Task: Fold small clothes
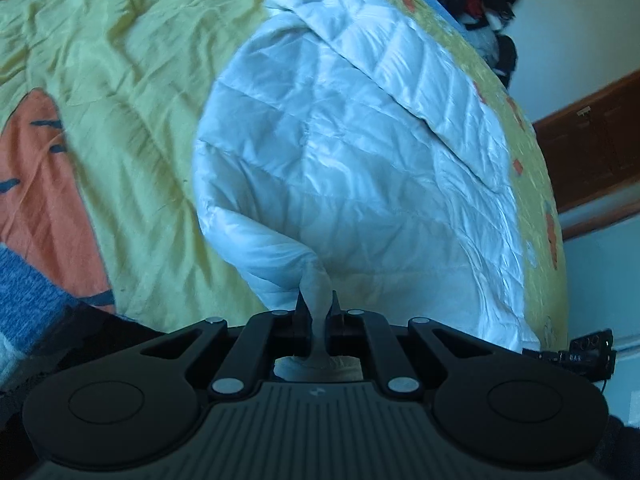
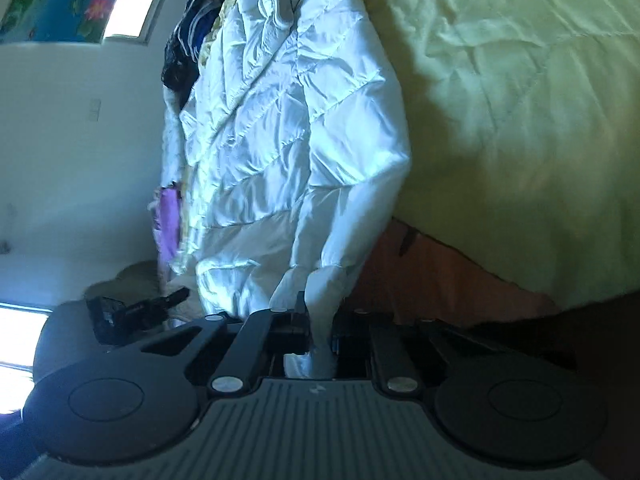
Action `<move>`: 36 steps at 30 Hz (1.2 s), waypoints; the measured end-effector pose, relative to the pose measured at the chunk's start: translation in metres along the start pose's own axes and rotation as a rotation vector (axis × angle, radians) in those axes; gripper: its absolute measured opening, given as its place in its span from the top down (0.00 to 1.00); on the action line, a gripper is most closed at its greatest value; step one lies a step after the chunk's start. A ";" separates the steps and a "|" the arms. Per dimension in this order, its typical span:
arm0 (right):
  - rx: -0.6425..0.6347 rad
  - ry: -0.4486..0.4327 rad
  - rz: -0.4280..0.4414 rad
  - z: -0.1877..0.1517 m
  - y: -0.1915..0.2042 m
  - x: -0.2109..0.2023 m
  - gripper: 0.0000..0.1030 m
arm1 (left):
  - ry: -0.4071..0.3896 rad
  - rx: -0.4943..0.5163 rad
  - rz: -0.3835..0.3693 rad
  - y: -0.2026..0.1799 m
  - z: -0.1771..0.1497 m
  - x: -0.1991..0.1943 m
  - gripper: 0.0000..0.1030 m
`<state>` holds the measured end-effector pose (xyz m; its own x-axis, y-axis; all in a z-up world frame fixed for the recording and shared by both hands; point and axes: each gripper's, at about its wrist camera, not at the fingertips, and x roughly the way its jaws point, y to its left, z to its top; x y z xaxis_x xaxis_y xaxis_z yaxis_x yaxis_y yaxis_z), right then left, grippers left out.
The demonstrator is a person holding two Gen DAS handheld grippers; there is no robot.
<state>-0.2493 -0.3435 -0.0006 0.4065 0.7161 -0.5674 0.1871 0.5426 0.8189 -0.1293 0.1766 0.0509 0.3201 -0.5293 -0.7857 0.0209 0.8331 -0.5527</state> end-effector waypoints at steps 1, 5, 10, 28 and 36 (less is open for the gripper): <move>-0.006 -0.006 0.009 0.002 0.001 0.000 0.87 | -0.018 -0.003 -0.011 0.001 0.001 -0.003 0.94; -0.036 -0.059 0.064 0.018 0.015 -0.013 0.87 | -0.096 -0.009 -0.067 -0.004 0.013 -0.019 0.94; -0.079 -0.133 0.130 0.053 0.035 -0.019 0.87 | -0.148 -0.011 -0.087 -0.013 0.044 -0.017 0.94; -0.120 -0.384 0.287 0.291 0.079 0.019 0.87 | -0.397 -0.057 -0.111 -0.066 0.257 0.016 0.94; -0.042 -0.365 0.205 0.388 0.056 0.080 0.87 | -0.355 -0.102 0.002 -0.064 0.330 0.090 0.94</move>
<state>0.1406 -0.4267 0.0337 0.7231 0.6127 -0.3188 0.0359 0.4276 0.9032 0.2107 0.1286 0.1073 0.6288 -0.4242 -0.6516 -0.0690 0.8043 -0.5902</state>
